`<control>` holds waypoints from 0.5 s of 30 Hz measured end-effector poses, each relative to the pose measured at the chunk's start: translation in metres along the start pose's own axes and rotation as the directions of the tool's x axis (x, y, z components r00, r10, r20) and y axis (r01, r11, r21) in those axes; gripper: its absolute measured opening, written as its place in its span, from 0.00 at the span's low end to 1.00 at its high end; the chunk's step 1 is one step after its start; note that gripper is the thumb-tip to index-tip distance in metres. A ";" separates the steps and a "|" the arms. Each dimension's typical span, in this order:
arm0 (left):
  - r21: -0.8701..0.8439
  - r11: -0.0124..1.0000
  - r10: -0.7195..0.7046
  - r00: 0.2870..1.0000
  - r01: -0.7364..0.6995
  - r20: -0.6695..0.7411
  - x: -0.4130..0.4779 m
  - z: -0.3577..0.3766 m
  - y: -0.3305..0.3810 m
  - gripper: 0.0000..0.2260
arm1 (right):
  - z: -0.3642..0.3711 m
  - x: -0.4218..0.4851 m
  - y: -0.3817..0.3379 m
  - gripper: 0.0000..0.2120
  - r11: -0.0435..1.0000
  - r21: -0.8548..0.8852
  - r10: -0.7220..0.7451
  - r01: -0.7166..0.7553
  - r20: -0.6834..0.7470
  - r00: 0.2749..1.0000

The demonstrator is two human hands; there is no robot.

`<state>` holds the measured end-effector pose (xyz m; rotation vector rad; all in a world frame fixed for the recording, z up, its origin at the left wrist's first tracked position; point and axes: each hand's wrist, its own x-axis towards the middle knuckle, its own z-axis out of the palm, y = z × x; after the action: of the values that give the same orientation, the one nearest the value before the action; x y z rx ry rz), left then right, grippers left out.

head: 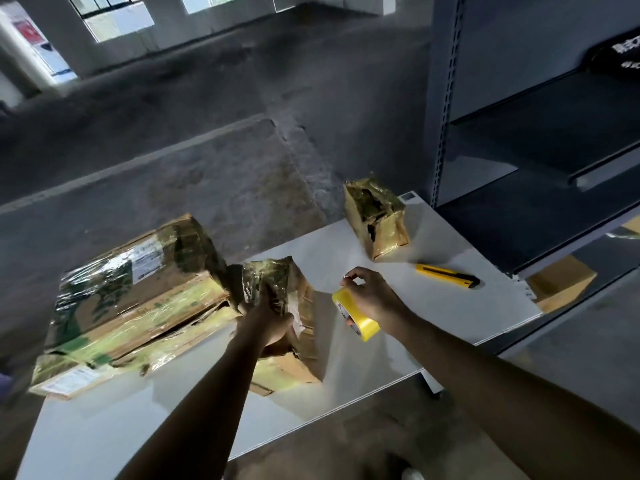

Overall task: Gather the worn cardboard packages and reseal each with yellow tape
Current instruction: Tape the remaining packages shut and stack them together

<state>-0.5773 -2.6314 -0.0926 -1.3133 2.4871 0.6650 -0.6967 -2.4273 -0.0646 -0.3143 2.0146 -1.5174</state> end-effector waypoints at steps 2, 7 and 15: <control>-0.045 0.999 0.028 0.999 -0.029 -0.033 -0.016 -0.008 0.003 0.45 | 0.000 0.003 -0.001 0.05 0.997 0.068 0.031 -0.032 0.011 0.999; -0.415 0.910 -0.028 0.996 -0.008 -0.080 -0.012 -0.008 -0.001 0.43 | 0.000 0.011 -0.017 0.07 0.998 0.035 -0.055 0.058 -0.084 0.995; -0.826 0.532 -0.151 0.981 0.186 0.123 0.004 0.048 -0.028 0.38 | -0.001 0.019 -0.026 0.07 0.944 -0.092 -0.329 0.317 -0.200 0.923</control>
<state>-0.5557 -2.6234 -0.1438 -1.7463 1.9467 1.9712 -0.7167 -2.4449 -0.0463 -0.5520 2.2634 -1.7578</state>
